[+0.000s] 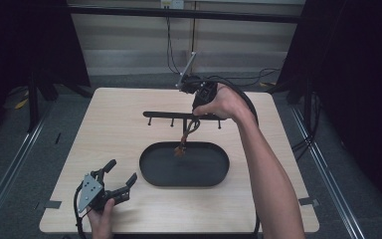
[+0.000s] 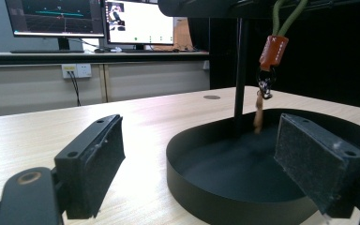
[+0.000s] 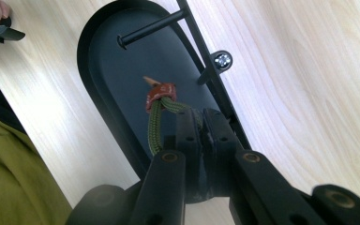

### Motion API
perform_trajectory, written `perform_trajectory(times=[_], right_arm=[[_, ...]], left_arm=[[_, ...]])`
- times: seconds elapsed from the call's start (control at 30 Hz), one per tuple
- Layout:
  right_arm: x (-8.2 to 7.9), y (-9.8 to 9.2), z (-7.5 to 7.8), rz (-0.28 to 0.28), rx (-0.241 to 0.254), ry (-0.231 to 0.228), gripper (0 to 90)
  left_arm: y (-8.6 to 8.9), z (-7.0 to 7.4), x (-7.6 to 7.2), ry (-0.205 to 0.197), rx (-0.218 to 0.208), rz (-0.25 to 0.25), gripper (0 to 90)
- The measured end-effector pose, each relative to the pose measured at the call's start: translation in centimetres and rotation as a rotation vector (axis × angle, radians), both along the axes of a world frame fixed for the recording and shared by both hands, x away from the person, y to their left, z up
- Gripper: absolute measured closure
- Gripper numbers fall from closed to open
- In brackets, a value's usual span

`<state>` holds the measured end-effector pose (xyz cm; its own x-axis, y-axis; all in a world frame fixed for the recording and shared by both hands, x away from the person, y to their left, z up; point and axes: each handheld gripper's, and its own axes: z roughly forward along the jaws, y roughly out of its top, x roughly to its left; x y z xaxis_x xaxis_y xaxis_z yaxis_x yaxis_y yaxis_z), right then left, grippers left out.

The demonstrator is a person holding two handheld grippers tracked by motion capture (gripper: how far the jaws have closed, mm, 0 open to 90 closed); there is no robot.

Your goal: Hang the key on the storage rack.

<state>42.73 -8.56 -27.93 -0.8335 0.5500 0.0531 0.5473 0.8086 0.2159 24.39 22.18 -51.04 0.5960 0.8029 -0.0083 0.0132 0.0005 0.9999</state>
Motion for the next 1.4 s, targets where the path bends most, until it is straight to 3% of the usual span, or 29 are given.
perform_trajectory(times=[0.67, 1.03, 1.2, 1.33, 1.4], right_arm=[[0.2, -0.2, -0.3, -0.006, 0.010, 0.007, 81.4], [0.3, -1.3, -0.5, -0.040, 0.027, 0.018, 76.8], [-0.2, -1.6, -0.2, -0.057, 0.057, 0.011, 66.4], [-1.0, -2.0, -0.3, -0.050, 0.149, -0.015, 59.6], [-1.5, -2.1, -0.4, -0.040, 0.164, -0.025, 55.6]], left_arm=[[0.0, 0.0, 0.0, 0.000, 0.000, -0.002, 15.7], [0.1, 0.0, 0.0, 0.001, 0.008, -0.001, 15.7], [0.0, 0.0, 0.0, 0.001, 0.000, -0.002, 15.7], [0.0, 0.0, 0.0, 0.002, 0.004, -0.002, 15.7], [0.1, 0.0, 0.0, -0.001, 0.012, -0.001, 15.7]])
